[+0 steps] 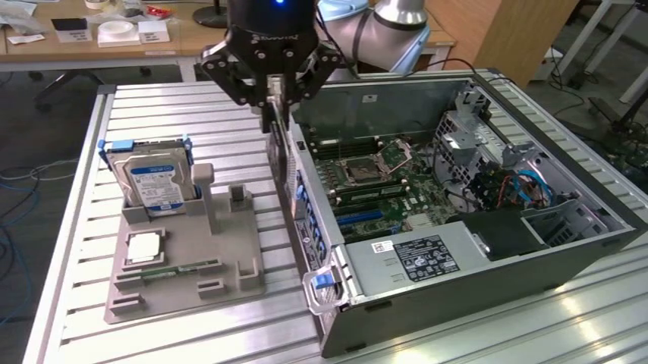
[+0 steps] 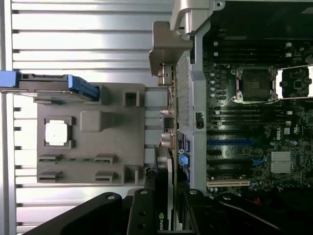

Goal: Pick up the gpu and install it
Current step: 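Pick up the gpu and move the gpu toward the slot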

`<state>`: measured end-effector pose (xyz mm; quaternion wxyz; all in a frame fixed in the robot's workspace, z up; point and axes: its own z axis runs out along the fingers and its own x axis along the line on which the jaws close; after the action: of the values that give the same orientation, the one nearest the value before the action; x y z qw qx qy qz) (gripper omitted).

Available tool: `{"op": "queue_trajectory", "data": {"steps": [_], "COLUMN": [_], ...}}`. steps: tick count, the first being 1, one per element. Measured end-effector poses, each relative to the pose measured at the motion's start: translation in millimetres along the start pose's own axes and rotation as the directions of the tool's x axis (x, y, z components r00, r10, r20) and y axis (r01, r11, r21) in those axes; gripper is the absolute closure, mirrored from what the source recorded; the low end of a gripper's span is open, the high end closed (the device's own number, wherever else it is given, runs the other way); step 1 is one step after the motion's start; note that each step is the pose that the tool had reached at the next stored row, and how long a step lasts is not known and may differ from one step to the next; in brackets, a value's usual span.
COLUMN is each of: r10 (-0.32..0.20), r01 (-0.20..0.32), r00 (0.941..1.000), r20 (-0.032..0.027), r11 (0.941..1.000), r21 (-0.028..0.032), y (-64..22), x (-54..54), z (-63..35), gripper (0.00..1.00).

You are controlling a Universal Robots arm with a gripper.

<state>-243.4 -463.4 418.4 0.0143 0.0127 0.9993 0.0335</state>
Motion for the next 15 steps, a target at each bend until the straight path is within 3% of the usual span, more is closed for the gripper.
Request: {"op": "queue_trajectory", "data": {"steps": [4,15], "r10": [0.000,0.001], "r01": [0.000,-0.001], "r00": [1.0000,1.0000], "r20": [-0.0002,-0.0006], "r11": [0.9999,0.9997], "r21": [-0.0116,-0.0249], "y": [0.5,1.7], "x": [-18.1,-68.2], "z": [0.6,2.0], "gripper": [0.73,0.73]}}
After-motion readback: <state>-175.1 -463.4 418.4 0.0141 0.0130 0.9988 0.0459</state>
